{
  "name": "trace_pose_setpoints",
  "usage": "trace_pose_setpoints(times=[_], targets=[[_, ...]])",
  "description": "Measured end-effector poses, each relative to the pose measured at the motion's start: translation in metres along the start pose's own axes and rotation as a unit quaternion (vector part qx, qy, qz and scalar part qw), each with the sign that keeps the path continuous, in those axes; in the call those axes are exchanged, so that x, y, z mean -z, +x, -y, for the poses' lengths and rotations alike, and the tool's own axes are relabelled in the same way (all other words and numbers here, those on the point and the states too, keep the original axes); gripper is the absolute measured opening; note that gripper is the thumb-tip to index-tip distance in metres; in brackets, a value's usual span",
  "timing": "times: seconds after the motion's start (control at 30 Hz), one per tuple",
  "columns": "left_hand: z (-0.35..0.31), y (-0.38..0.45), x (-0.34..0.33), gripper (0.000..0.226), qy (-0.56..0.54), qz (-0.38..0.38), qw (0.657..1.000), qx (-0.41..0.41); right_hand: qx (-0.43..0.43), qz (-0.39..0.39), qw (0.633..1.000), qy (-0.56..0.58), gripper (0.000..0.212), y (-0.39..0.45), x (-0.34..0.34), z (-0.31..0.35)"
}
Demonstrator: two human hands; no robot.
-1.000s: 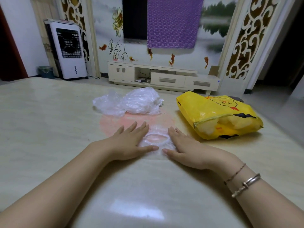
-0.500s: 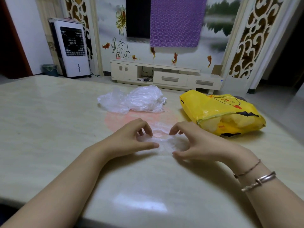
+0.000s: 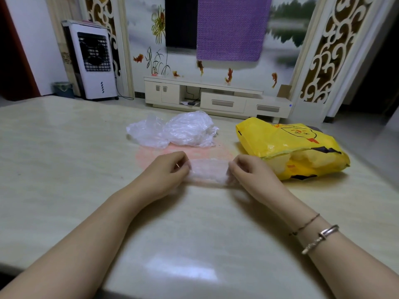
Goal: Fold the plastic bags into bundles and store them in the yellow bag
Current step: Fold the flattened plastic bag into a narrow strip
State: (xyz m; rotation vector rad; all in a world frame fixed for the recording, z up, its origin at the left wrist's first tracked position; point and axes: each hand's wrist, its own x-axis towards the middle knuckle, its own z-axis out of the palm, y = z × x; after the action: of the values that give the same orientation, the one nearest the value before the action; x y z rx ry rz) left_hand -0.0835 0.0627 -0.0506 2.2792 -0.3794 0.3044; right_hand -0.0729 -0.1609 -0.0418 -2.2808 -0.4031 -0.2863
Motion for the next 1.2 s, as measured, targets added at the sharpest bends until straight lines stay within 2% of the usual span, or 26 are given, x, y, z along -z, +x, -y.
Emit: trace_pose_setpoints(times=[0.1,0.33,0.47,0.63,0.7,0.77,0.87,0.93,1.0,1.07,1.13,1.2], targets=[[0.001,0.003,0.0,0.018,0.008,-0.027,1.0,0.012,-0.042,-0.009,0.999,0.018,0.027,0.002,-0.005,-0.001],[0.006,0.006,-0.006,0.011,0.157,-0.055,0.985,0.037,-0.03,-0.037,0.983,-0.176,0.017,0.005,-0.015,-0.001],[0.004,0.006,-0.005,0.022,0.246,-0.055,0.966,0.057,-0.031,-0.017,0.963,-0.266,0.025,0.004,-0.018,0.003],[0.009,0.006,-0.005,0.027,0.253,-0.062,0.965,0.042,-0.026,-0.009,0.962,-0.27,0.027,0.003,-0.019,0.001],[0.009,0.008,-0.006,0.023,0.227,-0.07,0.971,0.033,-0.02,0.001,0.972,-0.235,0.019,0.003,-0.018,0.0],[0.007,0.009,-0.006,0.019,0.14,-0.087,0.986,0.032,-0.011,0.016,0.985,-0.171,0.014,0.003,-0.015,0.001],[-0.003,0.011,-0.005,0.018,-0.034,-0.089,0.995,0.024,-0.032,0.052,0.997,0.038,0.018,0.002,-0.003,0.012],[-0.014,0.011,-0.003,0.028,-0.133,-0.053,0.989,0.03,-0.07,0.085,0.973,0.204,0.021,0.0,0.009,0.02],[-0.024,0.01,-0.001,0.048,-0.199,-0.003,0.978,0.054,-0.106,0.11,0.937,0.315,0.021,-0.001,0.021,0.025],[-0.029,0.007,0.001,0.055,-0.234,0.05,0.968,0.072,-0.117,0.122,0.925,0.341,0.017,-0.002,0.03,0.026],[-0.03,0.004,0.001,0.051,-0.262,0.098,0.957,0.072,-0.122,0.13,0.918,0.353,0.013,-0.003,0.033,0.025],[-0.031,0.003,0.001,0.041,-0.276,0.112,0.952,0.07,-0.133,0.115,0.909,0.378,0.011,-0.002,0.033,0.022]])
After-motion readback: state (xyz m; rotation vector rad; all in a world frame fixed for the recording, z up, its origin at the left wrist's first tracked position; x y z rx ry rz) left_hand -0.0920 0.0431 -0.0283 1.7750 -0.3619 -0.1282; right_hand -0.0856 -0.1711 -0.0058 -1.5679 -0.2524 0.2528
